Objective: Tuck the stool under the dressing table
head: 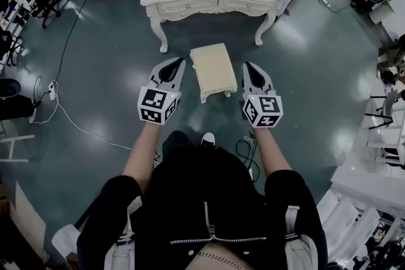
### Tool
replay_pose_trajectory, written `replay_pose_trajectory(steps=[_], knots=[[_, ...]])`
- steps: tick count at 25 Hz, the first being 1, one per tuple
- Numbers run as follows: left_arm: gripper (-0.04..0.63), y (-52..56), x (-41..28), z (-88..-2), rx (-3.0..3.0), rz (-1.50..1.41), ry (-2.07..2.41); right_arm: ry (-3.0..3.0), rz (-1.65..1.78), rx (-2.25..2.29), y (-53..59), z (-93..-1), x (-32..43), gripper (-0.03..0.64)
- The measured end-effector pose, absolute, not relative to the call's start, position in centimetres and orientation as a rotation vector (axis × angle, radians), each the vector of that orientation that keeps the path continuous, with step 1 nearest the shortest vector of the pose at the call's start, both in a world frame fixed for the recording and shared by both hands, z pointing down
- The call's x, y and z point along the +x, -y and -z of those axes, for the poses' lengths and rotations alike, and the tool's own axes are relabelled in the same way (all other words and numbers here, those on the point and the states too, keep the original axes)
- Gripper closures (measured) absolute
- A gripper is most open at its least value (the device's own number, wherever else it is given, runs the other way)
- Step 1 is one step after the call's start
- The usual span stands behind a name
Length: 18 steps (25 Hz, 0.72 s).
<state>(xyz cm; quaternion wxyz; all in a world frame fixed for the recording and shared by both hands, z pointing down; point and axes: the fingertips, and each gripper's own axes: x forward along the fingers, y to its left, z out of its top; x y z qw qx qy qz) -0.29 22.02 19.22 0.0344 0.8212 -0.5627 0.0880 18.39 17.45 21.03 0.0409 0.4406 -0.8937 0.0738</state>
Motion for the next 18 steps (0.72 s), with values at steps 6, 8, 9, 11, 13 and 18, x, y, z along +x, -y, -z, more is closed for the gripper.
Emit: replay_pose_trajectory(steps=[6,8,9,11,13,18], knots=[[0.574,-18.2,-2.1,-20.1,2.548,-0.27,1.675,2.704,-0.24,1.401,-14.7,-21.8,16.9,0.612],[0.574,-16.5,-3.0,-20.2,2.573,-0.272,1.642,2.687,-0.235,1.438,-13.4,-21.9,16.1,0.612],[0.574,-15.5,-3.3,-20.3,2.59,-0.275,1.623,2.677,-0.232,1.459,-12.6,-21.9,15.8,0.612],[0.574,-13.6,-4.2,-20.5,2.627,-0.291,1.58,2.652,-0.24,1.506,-11.2,-22.3,14.9,0.612],[0.574,-11.6,-5.3,-20.8,2.665,-0.307,1.531,2.619,-0.255,1.557,-10.0,-22.7,13.8,0.612],[0.574,-5.7,-7.9,-19.5,2.793,-0.315,1.352,2.531,-0.278,1.743,-6.6,-21.8,10.9,0.612]])
